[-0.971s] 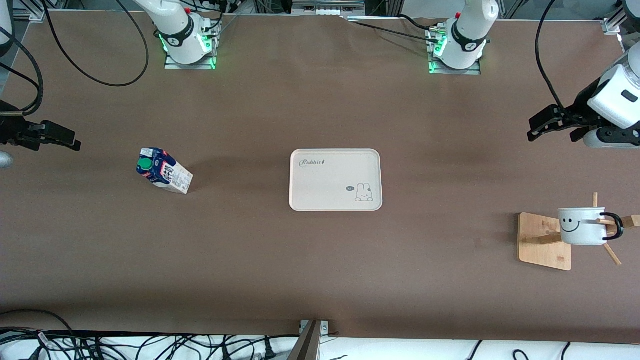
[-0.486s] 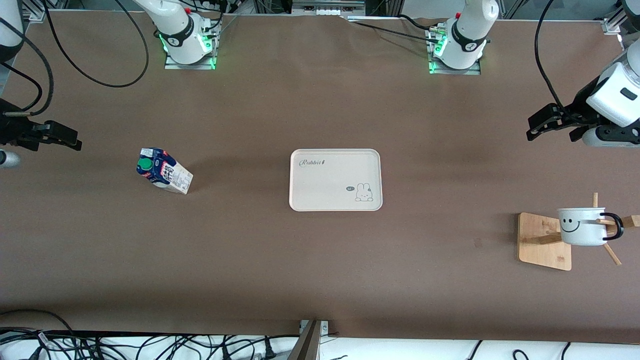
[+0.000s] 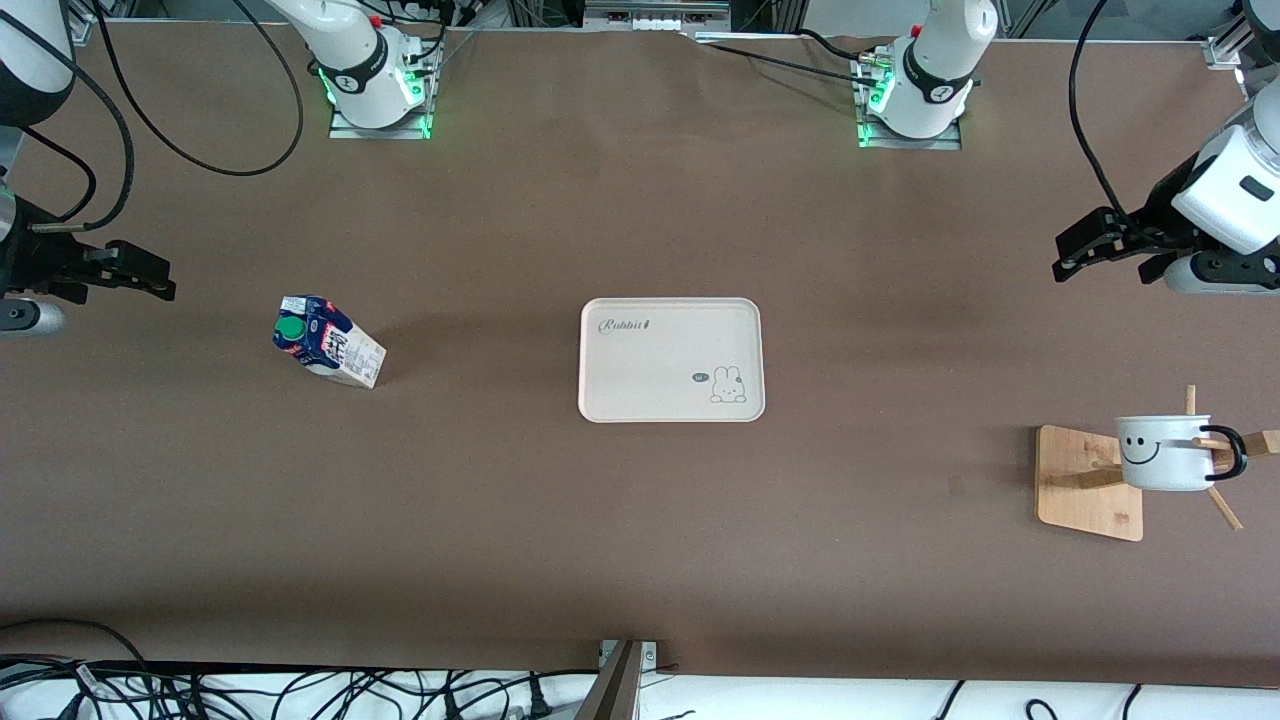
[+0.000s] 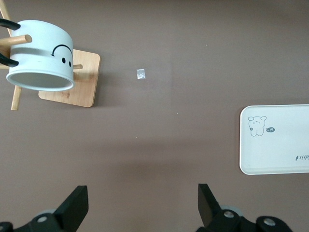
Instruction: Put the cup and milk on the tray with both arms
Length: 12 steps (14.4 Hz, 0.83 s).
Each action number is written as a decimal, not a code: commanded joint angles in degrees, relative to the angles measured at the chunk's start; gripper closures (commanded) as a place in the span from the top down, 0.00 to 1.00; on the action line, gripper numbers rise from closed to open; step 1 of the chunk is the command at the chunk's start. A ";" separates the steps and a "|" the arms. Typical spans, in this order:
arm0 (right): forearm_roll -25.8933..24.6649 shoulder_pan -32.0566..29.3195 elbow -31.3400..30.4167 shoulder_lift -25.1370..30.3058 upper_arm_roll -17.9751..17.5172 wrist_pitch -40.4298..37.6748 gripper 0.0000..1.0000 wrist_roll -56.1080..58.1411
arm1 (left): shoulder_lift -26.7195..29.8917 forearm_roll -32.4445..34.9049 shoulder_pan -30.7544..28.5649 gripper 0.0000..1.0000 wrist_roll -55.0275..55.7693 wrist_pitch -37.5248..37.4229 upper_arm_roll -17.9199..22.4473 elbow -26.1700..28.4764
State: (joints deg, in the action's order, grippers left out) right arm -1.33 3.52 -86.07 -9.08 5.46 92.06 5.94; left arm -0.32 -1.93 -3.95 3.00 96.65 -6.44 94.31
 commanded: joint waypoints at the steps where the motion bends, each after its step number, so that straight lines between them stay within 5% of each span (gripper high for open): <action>1: -0.96 -0.01 0.82 0.29 -0.10 -1.01 1.00 3.36 | 1.11 1.14 -0.18 1.00 -0.54 0.56 -0.32 1.14; 12: 2.56 1.14 0.56 -6.47 -0.18 -0.22 1.00 0.83 | 1.11 1.05 -0.26 1.00 -0.45 0.73 -0.32 1.14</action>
State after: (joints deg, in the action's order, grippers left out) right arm 0.19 4.41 -86.25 -13.41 5.26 92.03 7.09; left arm -0.32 -1.93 -3.97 3.00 96.69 -6.44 94.42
